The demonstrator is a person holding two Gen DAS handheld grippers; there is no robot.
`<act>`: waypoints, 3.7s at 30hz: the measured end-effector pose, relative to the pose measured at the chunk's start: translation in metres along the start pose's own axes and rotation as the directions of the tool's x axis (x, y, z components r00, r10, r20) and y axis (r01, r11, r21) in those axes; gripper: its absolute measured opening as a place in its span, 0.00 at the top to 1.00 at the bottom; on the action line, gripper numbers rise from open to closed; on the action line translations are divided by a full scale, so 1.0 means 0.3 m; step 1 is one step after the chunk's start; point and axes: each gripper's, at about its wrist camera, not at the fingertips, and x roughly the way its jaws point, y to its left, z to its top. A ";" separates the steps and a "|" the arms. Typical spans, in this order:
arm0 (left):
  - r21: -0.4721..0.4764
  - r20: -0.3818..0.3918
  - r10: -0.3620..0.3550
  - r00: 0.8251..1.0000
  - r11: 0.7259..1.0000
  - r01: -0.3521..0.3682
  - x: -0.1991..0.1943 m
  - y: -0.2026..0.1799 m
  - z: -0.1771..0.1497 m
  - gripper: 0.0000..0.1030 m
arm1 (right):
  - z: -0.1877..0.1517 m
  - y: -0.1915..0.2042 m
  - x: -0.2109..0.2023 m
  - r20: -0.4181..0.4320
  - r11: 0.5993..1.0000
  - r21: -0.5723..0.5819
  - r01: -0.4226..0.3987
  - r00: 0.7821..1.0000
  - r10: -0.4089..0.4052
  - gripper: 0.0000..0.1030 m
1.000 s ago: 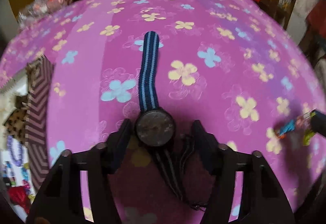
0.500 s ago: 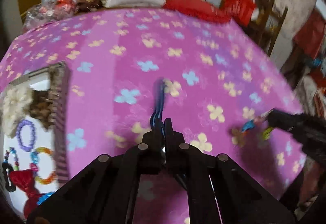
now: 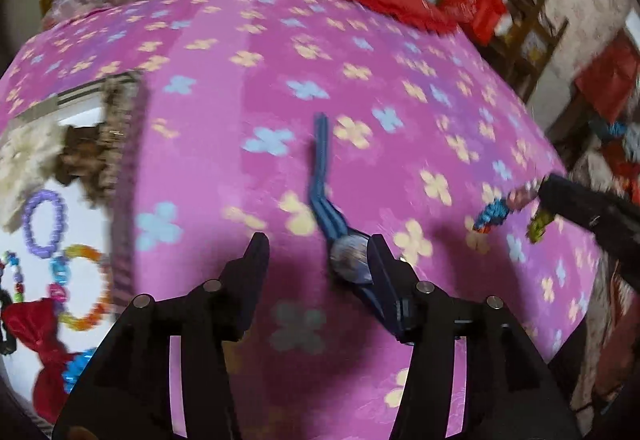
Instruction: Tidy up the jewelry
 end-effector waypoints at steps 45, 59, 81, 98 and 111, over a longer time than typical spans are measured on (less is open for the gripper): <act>-0.528 0.162 0.279 0.946 0.835 -0.156 -0.320 0.878 -0.004 0.63 | 0.358 0.736 0.300 -0.104 0.938 -0.260 -0.227 0.973 0.206 0.89; -0.553 0.087 0.319 0.944 0.803 -0.220 -0.234 0.941 -0.010 0.63 | 0.490 0.924 0.818 -0.213 0.962 -0.251 -0.109 0.975 0.055 0.89; -0.526 0.174 0.424 0.889 0.803 -0.279 -0.308 0.877 -0.006 0.53 | 0.190 0.565 0.430 -0.103 0.975 -0.222 -0.027 0.995 0.004 0.44; -0.470 0.429 0.582 0.691 0.797 -0.380 -0.617 0.373 -0.163 0.22 | -0.120 0.180 -0.016 0.021 0.994 -0.056 0.094 0.995 -0.093 0.44; -0.377 0.479 0.460 0.748 0.877 -0.298 -0.764 0.023 -0.217 0.01 | -0.202 0.097 -0.160 0.111 0.992 -0.013 0.128 0.986 -0.126 0.44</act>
